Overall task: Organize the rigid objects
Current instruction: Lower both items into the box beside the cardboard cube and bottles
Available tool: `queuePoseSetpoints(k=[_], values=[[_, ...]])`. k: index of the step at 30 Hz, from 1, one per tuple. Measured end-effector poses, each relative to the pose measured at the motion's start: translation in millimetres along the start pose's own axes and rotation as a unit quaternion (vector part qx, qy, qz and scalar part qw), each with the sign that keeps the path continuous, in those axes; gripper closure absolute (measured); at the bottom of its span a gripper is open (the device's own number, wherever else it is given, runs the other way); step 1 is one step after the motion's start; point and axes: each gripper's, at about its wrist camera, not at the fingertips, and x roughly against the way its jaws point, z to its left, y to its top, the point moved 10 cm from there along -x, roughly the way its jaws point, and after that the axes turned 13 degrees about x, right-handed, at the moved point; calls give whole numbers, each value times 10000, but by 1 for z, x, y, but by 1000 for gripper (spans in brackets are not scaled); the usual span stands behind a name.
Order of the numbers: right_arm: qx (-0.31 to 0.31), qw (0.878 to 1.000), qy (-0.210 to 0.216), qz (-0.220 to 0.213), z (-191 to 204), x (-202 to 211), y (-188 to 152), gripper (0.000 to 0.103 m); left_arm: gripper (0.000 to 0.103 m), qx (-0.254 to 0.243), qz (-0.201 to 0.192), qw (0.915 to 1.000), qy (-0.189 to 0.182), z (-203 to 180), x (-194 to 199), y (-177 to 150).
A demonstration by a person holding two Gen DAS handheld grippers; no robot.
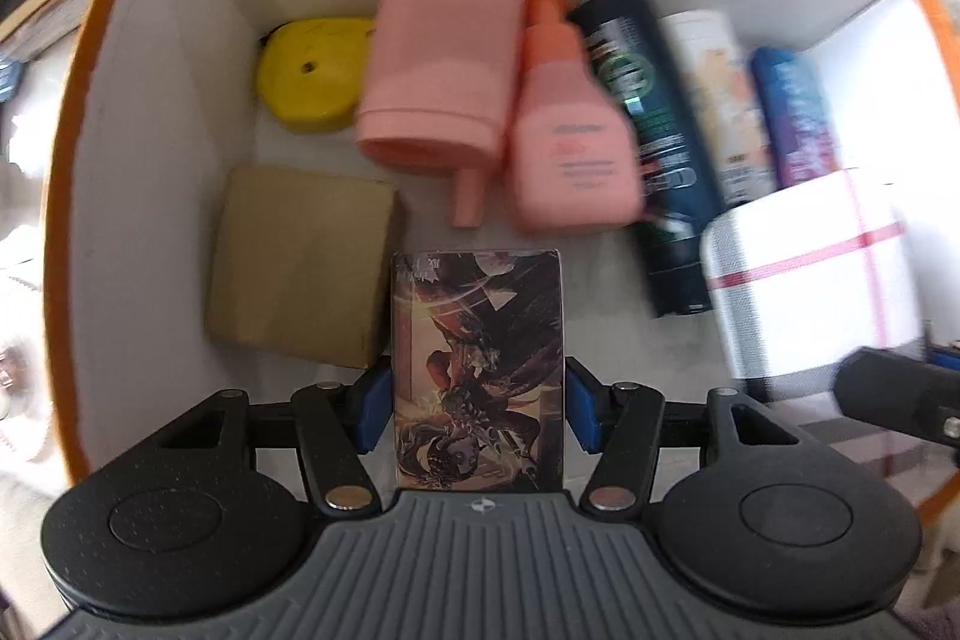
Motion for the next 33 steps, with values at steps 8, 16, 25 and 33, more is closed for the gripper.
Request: queuePoseSetpoints(k=[8,16,25,33], values=[[-88,9995,-174,236,5,-13,-4,85,24,157,-58,9998,-116,6,6,-3],[-342,9985,-146,414,4,-27,-6,85,55,539,-233,9972,-469,32,23,-11],[-808,9948,4,621,6,-51,-11,85,66,522,-249,9971,-501,39,21,-15],[-421,9926,-296,1097,6,-64,-20,80,66,734,-444,9927,-847,32,36,0]])
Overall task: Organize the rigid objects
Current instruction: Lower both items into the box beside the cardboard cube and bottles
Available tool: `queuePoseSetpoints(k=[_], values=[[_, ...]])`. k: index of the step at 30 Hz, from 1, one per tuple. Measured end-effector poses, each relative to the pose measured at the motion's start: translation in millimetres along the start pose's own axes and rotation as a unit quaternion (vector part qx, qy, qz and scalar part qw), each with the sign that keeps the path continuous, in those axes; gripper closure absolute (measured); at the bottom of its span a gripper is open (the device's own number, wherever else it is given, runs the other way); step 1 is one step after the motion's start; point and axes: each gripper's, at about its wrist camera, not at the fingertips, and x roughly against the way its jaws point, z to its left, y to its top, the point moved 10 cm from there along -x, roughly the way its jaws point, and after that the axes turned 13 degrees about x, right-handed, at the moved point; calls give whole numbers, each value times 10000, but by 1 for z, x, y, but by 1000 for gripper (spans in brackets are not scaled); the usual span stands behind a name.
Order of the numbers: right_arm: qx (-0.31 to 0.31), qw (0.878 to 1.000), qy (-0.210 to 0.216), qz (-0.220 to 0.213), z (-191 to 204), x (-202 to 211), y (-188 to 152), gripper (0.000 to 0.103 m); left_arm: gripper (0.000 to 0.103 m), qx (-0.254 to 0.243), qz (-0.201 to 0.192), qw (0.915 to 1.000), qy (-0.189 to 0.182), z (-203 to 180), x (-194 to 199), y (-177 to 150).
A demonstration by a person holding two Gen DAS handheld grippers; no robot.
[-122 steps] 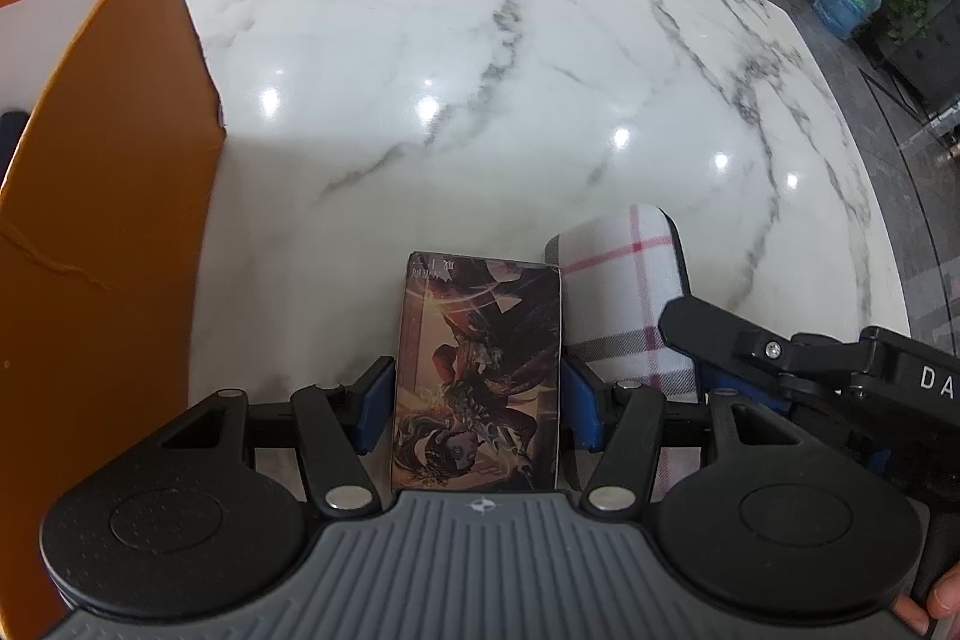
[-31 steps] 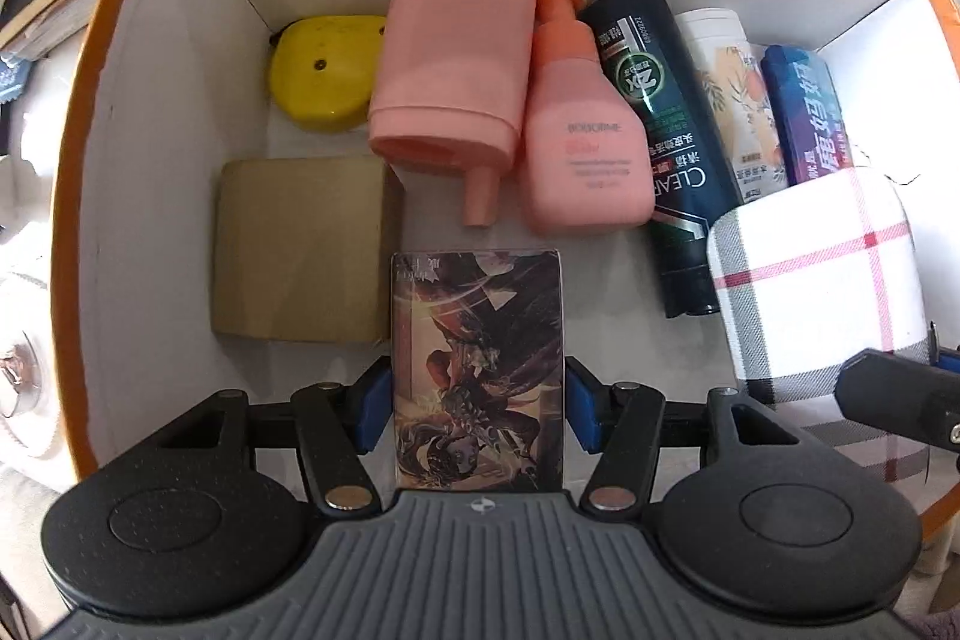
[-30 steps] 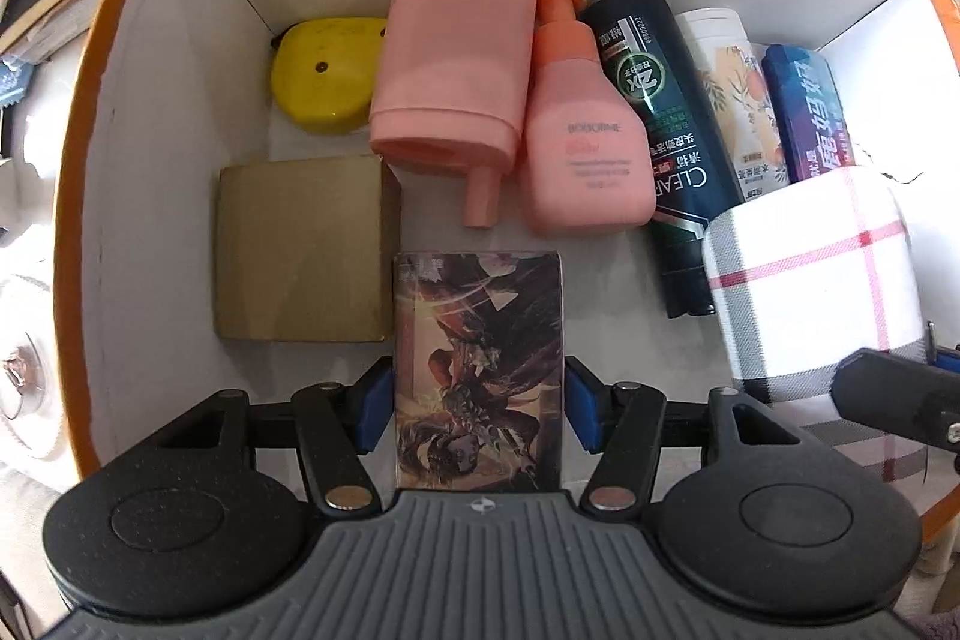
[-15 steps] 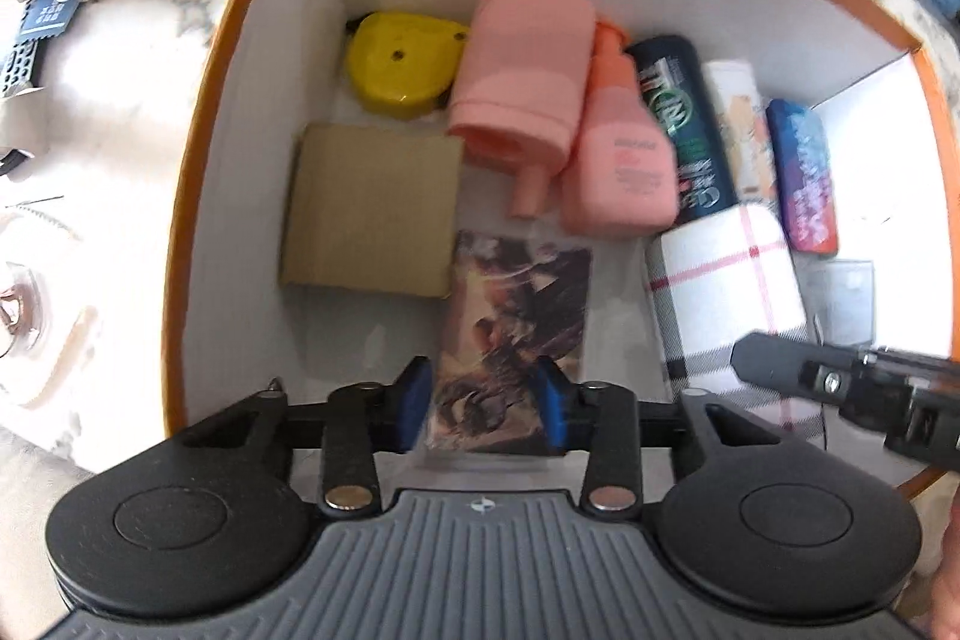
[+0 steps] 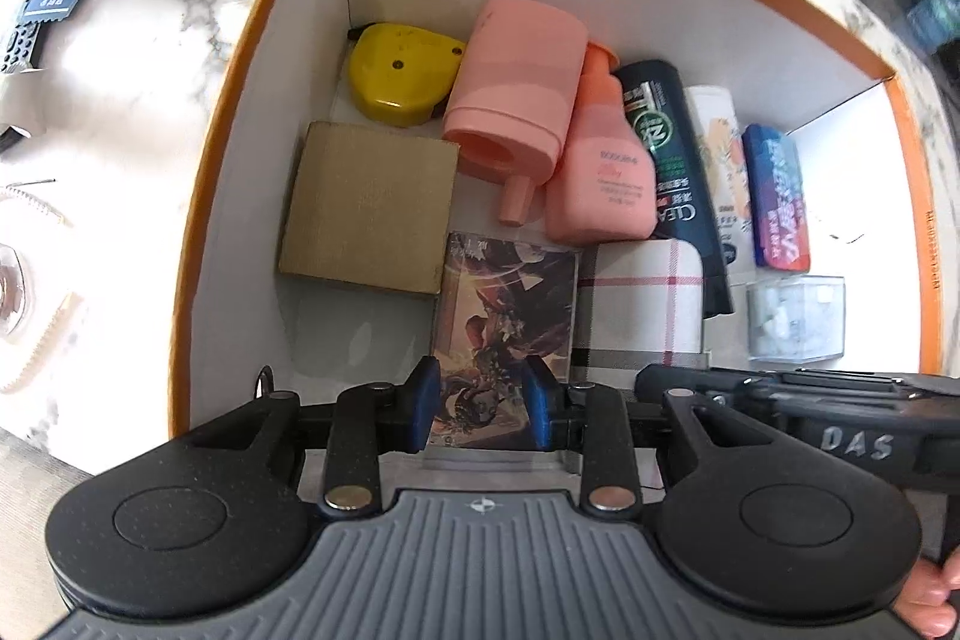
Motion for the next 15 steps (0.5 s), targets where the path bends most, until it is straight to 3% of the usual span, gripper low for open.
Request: queuePoseSetpoints(k=[7,10,15], values=[[807,9940,-735,62,6,10,0,76,66,46,-191,9997,-147,1,13,3],[866,9934,-746,47,7,11,1,83,66,70,-240,9996,-146,-6,5,1],[800,9943,-701,56,8,5,0,82,66,64,-268,9995,-120,-11,-1,-3]])
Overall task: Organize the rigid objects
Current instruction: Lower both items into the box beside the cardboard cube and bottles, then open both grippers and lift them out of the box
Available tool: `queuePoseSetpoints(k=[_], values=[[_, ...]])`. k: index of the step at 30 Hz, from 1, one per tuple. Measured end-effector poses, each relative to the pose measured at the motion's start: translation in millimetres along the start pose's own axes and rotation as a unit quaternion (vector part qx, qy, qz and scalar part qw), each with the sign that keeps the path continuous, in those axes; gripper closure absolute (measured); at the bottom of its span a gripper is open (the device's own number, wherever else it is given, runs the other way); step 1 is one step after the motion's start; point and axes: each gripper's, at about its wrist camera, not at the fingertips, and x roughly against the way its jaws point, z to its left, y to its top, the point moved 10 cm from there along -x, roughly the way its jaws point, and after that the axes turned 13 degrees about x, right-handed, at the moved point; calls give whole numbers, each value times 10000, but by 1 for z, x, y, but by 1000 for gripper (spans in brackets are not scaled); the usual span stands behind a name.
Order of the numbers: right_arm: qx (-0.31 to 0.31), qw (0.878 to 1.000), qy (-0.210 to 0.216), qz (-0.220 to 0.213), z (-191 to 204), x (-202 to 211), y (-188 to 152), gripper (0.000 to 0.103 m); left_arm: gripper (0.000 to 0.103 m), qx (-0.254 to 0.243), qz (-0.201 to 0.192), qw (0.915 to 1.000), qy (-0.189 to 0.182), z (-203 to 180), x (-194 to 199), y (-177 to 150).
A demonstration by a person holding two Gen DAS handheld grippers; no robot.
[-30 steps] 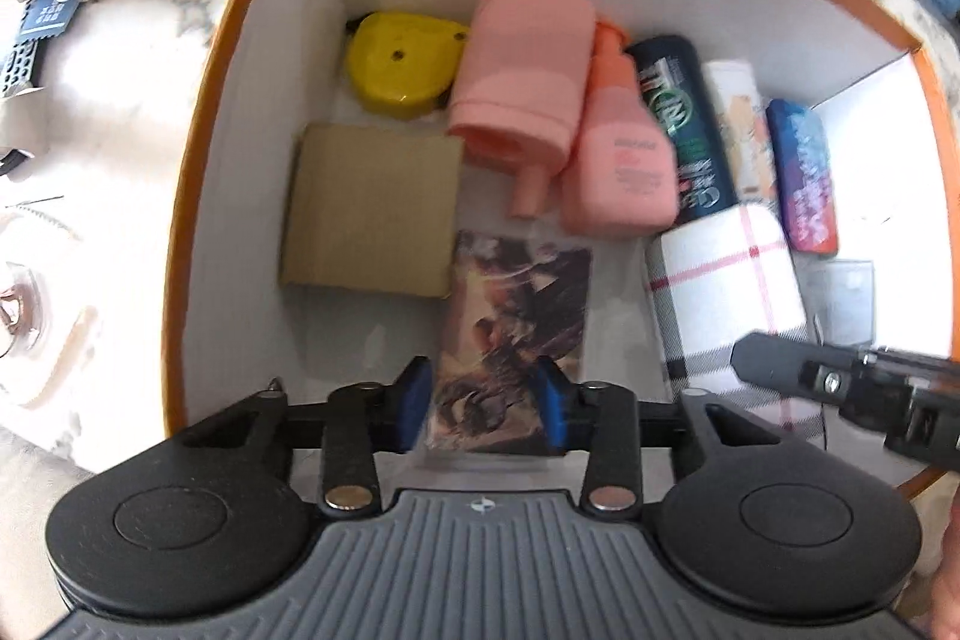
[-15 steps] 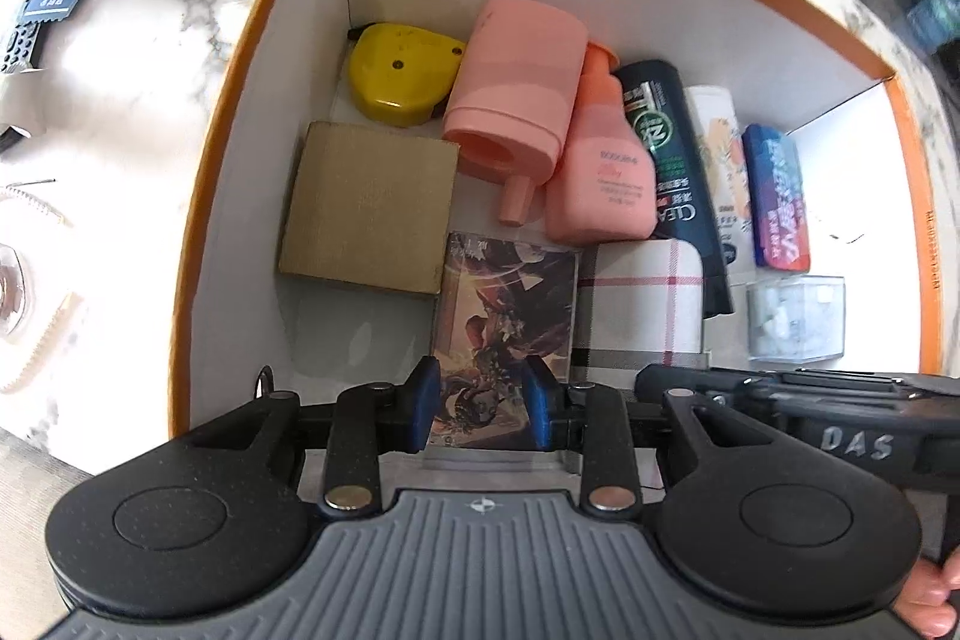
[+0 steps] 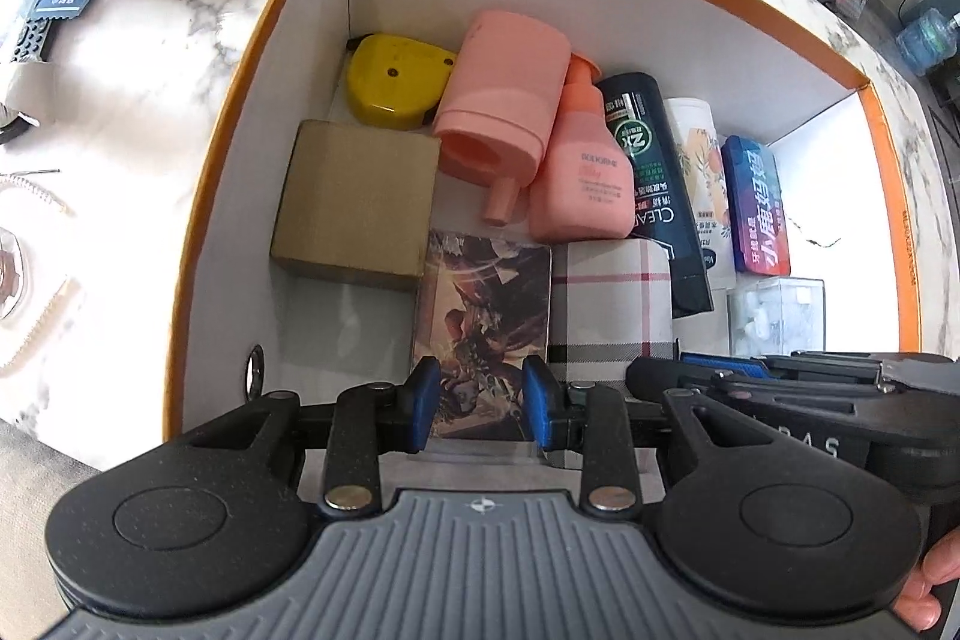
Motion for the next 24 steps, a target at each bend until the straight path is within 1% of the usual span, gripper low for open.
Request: queuePoseSetpoints(k=[4,8,11,13,14,16,17,20,22,23,24], values=[[-77,9999,59,30,-2,2,-1,80,66,-72,-184,9998,-48,-7,7,-3],[146,9997,-56,-178,3,21,1,79,66,-170,-530,9984,-127,-18,25,-3],[321,9981,-194,-480,4,45,4,79,66,-242,-951,9949,-238,-28,50,-1],[464,9956,-358,-730,6,66,6,78,66,-309,-1330,9903,-250,-34,72,0],[535,9937,-441,-876,6,75,6,77,66,-352,-1542,9871,-254,-39,83,1],[657,9890,-626,-1170,5,101,10,70,65,-418,-1898,9805,-276,-48,104,1],[717,9861,-729,-1312,4,114,11,70,63,-427,-2085,9767,-282,-52,116,2],[806,9768,-974,-1731,5,148,9,63,58,-543,-2721,9604,-258,-66,152,0],[889,9693,-1090,-2018,6,173,11,53,56,-677,-3129,9473,-121,-75,171,-5],[955,9649,-1164,-2153,5,187,8,51,48,-744,-3326,9401,-26,-79,179,-8],[1029,9603,-1250,-2270,6,197,6,48,36,-834,-3558,9308,62,-84,187,-12]])
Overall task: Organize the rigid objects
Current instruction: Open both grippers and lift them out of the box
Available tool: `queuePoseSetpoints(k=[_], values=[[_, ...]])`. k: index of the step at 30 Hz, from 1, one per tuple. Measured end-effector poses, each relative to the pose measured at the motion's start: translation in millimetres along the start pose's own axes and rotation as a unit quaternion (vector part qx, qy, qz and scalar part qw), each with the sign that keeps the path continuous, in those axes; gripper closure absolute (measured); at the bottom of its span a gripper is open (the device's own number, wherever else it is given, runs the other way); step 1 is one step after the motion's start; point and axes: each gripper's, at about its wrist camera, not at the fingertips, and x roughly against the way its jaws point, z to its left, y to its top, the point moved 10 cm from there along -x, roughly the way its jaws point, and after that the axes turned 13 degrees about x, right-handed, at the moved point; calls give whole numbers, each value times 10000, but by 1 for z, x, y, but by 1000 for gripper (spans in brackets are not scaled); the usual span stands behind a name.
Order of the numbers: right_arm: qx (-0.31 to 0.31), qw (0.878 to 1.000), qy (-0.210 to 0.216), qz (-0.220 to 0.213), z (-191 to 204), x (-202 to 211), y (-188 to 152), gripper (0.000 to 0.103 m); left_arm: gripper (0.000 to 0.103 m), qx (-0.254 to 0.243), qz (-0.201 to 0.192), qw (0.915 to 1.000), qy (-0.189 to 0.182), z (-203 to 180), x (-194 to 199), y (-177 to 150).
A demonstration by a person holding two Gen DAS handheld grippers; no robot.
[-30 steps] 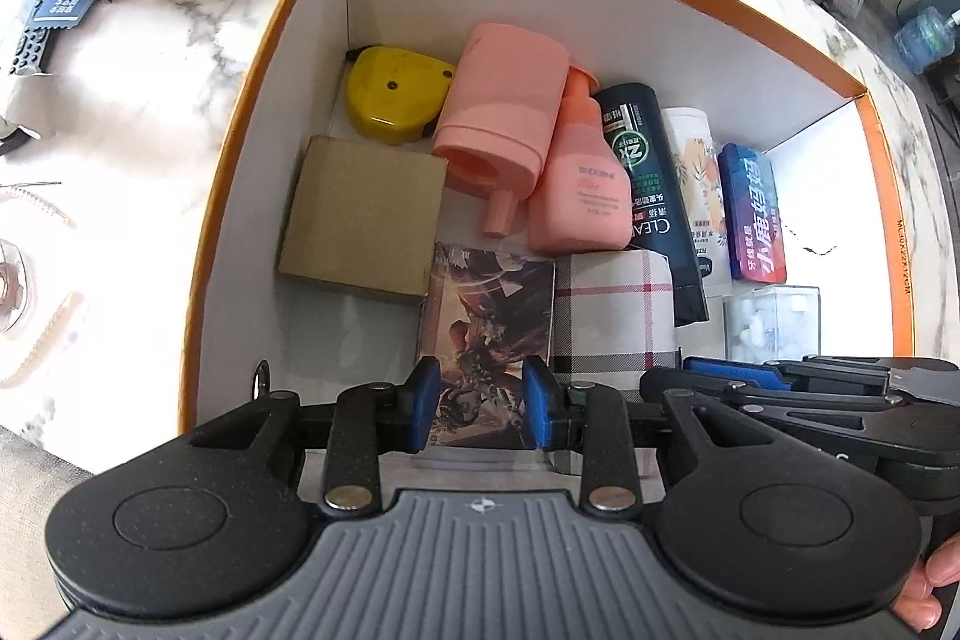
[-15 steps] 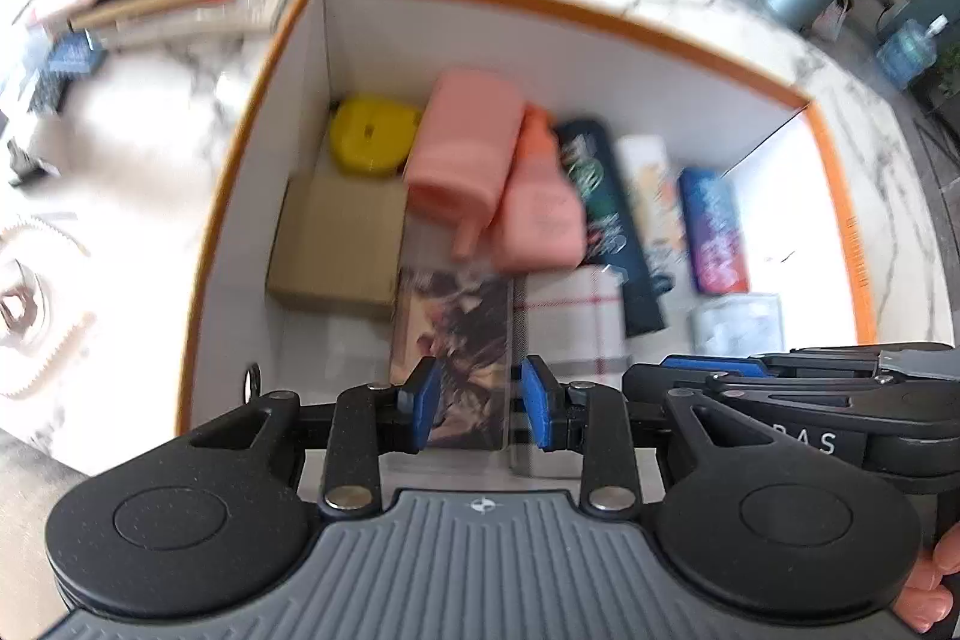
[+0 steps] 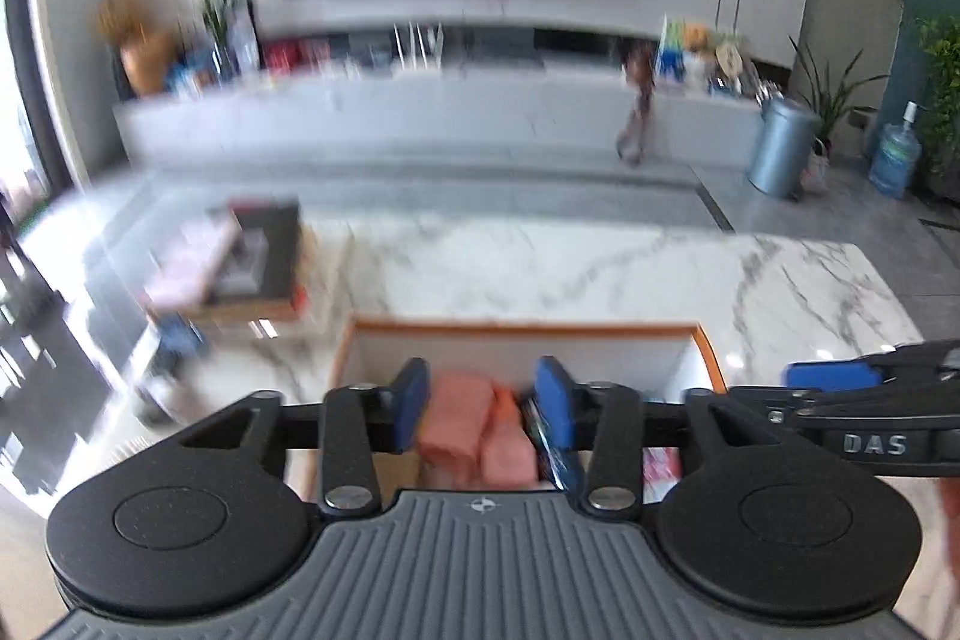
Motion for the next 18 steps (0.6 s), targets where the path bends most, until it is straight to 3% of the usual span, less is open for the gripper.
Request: queuePoseSetpoints(k=[3,7,8,10,18], values=[[173,9993,-196,-274,2,22,4,38,18,-397,-641,9970,176,-11,25,5],[232,9974,-464,-501,0,44,-5,29,11,-180,-838,9955,403,-11,44,-3],[210,9969,-515,-548,-2,49,-9,27,6,-106,-794,9957,473,-10,46,-6],[171,9960,-603,-639,-3,58,-17,18,5,119,-670,9961,561,-5,47,-16],[123,9963,-738,-420,0,46,-47,11,4,650,36,9955,694,14,32,-63]])
